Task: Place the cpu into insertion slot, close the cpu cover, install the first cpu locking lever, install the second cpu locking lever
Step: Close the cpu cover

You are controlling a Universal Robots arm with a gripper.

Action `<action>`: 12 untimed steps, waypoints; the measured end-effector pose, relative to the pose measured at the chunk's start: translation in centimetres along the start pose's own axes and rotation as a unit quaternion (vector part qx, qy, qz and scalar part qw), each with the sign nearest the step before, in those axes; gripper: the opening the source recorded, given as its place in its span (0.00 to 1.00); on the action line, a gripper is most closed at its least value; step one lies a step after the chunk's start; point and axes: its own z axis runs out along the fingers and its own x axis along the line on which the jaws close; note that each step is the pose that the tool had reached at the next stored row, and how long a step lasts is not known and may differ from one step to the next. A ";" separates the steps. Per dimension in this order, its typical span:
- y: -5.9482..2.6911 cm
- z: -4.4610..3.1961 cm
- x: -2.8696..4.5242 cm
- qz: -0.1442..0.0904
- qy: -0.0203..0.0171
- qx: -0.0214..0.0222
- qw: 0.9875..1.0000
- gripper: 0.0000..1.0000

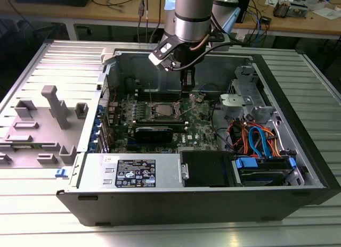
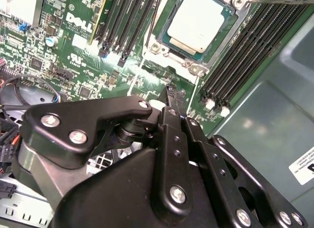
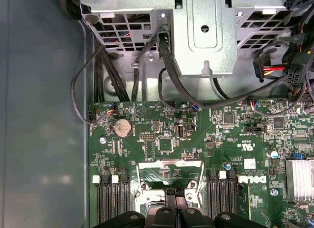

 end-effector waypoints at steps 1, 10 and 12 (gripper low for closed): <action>0.09 0.00 0.00 0.000 0.000 0.000 1.000 0.11; 2.01 0.08 0.05 0.000 0.000 0.009 1.000 0.11; 2.64 0.12 0.06 0.000 0.000 0.012 1.000 0.11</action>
